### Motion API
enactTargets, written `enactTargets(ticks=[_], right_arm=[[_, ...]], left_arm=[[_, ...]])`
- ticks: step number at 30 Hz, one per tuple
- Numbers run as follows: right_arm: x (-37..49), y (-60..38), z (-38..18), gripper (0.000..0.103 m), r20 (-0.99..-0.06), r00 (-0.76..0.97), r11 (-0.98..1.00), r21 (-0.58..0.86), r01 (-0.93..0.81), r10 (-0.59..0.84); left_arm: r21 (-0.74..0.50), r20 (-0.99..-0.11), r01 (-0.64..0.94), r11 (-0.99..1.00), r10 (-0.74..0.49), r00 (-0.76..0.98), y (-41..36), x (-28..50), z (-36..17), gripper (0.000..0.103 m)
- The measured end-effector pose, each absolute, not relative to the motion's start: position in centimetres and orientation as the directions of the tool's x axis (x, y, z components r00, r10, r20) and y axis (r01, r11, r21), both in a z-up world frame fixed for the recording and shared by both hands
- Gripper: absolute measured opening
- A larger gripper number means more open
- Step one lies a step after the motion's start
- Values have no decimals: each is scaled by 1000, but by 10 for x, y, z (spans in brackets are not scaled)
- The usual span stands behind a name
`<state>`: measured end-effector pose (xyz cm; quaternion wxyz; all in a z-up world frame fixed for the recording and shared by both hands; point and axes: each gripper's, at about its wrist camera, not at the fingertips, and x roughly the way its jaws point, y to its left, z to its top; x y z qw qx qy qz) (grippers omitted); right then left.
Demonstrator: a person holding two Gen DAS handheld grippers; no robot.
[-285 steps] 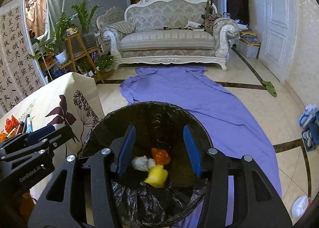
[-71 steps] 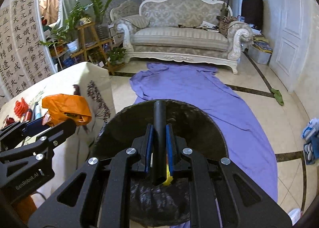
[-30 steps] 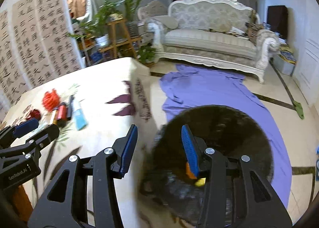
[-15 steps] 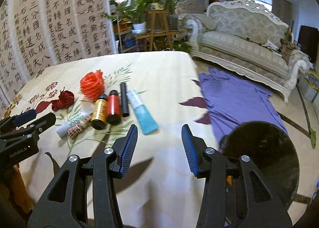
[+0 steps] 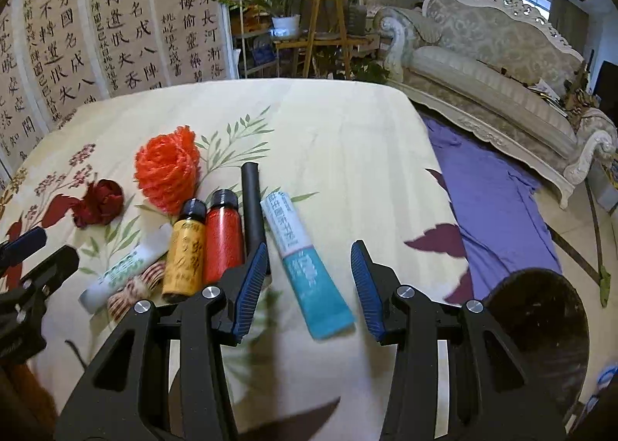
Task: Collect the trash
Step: 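Grasp the white-green tube with the left tool while the right tool grasps the blue-white tube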
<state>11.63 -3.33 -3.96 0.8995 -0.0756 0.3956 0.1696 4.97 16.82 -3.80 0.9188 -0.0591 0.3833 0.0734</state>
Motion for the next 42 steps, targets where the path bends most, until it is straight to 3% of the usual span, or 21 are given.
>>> enactTargets(ticks=[1, 4, 17, 27, 29, 30, 39, 41, 42], right_arm=[[119, -31, -41, 32, -746, 619, 930, 1, -368, 246], [123, -31, -45, 24, -769, 591, 928, 10, -372, 246], [92, -41, -47, 22, -772, 584, 925, 12, -380, 250], [85, -44, -48, 23, -770, 585, 925, 18, -380, 256], [85, -44, -49, 23, -770, 585, 925, 19, -380, 256], [85, -44, -49, 23, -770, 585, 925, 19, -380, 256], [85, -42, -49, 25, -770, 584, 924, 20, -381, 257], [85, -41, -48, 32, -769, 582, 922, 25, -386, 264], [85, -40, -48, 41, -769, 576, 918, 35, -394, 277]], left_arm=[[-54, -715, -180, 982, 88, 694, 169, 50, -39, 74], [-56, -717, -179, 982, 85, 692, 170, 51, -39, 74], [-44, -718, -112, 993, 47, 695, 158, 57, -39, 74], [-7, -779, -28, 1000, 12, 627, 143, 79, -52, 74], [-8, -784, -24, 1000, 9, 621, 143, 80, -53, 68], [-10, -787, -21, 1000, 5, 617, 144, 80, -55, 59], [14, -777, 5, 1000, 8, 630, 141, 71, -56, 18], [11, -776, 9, 1000, 3, 631, 142, 69, -57, 18], [11, -776, 9, 1000, 2, 630, 142, 71, -55, 17]])
